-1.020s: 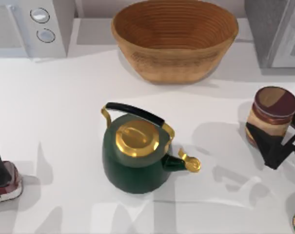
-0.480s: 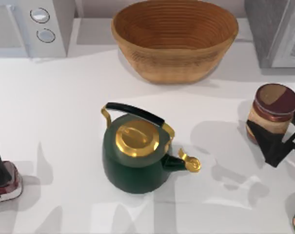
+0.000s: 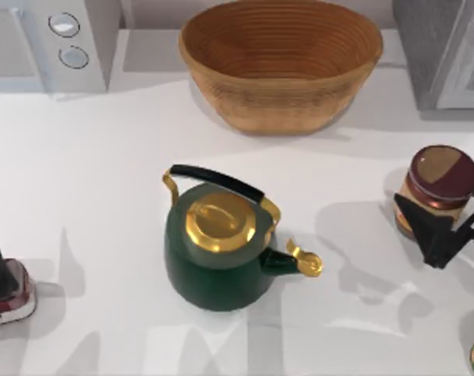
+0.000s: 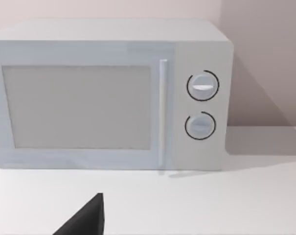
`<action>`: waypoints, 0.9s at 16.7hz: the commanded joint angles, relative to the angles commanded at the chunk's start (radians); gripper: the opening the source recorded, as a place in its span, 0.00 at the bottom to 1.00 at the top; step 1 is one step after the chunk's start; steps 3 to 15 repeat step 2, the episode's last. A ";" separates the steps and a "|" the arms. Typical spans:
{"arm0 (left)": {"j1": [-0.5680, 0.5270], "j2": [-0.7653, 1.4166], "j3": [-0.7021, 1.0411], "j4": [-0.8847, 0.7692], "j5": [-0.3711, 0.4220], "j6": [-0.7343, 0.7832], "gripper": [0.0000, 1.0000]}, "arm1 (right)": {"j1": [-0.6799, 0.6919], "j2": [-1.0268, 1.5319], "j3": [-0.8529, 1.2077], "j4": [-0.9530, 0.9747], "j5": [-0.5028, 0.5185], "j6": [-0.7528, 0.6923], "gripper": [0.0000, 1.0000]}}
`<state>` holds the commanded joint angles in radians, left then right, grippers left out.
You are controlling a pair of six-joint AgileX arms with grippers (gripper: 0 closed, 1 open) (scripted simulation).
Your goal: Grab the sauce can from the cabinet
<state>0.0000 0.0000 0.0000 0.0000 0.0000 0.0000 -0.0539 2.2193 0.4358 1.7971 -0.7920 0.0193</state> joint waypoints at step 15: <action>0.000 0.000 0.000 0.000 0.000 0.000 1.00 | 0.000 0.000 0.000 0.000 0.000 0.000 1.00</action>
